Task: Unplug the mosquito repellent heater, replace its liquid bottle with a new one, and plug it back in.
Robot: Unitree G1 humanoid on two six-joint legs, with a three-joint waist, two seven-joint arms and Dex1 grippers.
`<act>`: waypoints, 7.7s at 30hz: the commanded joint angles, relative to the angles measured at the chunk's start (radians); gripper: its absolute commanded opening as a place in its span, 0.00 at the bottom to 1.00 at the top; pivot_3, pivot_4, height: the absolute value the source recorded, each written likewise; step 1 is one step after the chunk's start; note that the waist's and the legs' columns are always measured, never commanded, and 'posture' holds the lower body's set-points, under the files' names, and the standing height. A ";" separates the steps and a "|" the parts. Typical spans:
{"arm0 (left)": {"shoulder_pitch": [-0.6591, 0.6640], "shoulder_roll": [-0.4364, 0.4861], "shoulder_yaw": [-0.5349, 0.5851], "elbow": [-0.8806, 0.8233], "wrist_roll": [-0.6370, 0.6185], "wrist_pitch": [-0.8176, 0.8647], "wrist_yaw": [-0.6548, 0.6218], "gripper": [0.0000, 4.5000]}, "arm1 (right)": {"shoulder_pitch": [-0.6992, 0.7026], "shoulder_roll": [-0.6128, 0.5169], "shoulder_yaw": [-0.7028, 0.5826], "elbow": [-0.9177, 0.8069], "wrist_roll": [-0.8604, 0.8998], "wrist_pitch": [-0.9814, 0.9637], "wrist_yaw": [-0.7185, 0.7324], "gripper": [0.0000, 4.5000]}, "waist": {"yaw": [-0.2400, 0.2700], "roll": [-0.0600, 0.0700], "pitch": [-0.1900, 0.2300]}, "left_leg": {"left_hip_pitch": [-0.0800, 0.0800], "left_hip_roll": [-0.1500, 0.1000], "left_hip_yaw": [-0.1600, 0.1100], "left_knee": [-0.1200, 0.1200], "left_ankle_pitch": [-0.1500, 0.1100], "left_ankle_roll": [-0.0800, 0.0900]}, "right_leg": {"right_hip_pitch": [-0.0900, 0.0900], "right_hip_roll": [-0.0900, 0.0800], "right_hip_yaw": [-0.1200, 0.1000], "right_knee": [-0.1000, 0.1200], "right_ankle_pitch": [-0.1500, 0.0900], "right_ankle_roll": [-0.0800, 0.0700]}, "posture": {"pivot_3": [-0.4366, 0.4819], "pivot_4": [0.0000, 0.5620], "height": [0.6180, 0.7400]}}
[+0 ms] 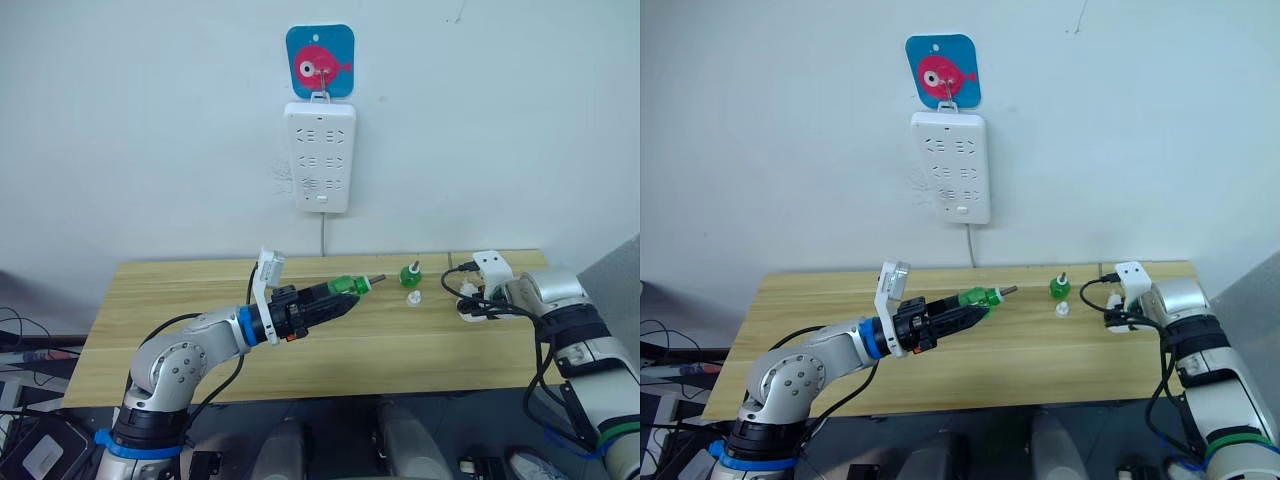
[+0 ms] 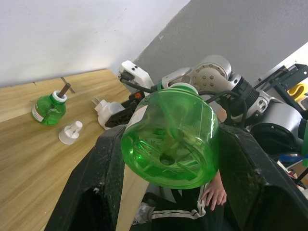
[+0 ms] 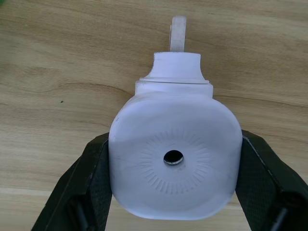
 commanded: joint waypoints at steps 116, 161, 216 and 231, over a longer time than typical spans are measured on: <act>-0.330 0.143 -0.055 0.111 -0.111 0.257 -0.405 0.54 | 0.311 -0.316 -0.213 -1.058 0.490 -0.368 0.397 0.00 | -0.014 -0.002 -0.014 | 0.004 0.003 0.003 0.003 0.003 -0.004 | 0.002 0.004 0.002 0.003 0.002 0.001 | 0.27 0.24 0.94; -0.289 0.120 -0.068 0.078 -0.023 0.147 -0.437 0.54 | 0.175 -0.201 -0.185 -1.024 0.775 -0.096 0.232 0.00 | -0.009 -0.002 -0.014 | 0.002 0.003 0.000 0.003 0.002 -0.004 | 0.001 0.002 0.000 0.003 0.003 0.000 | 0.29 0.27 0.94; -0.128 -0.035 -0.168 0.140 0.467 -0.749 -0.548 0.54 | 0.537 -0.344 -0.320 -0.942 1.680 -0.095 -0.125 1.00 | -0.009 -0.003 -0.016 | 0.003 0.008 0.005 0.003 0.003 -0.004 | 0.002 0.008 0.003 0.001 0.005 0.001 | 0.28 0.25 0.94; -0.134 -0.047 -0.153 0.104 0.424 -0.677 -0.494 0.54 | 0.689 -0.410 -0.417 -0.908 1.679 -0.066 -0.031 1.00 | -0.007 -0.004 -0.016 | 0.003 0.010 0.006 0.004 0.003 -0.004 | 0.002 0.011 0.004 0.000 0.005 0.001 | 0.29 0.25 0.94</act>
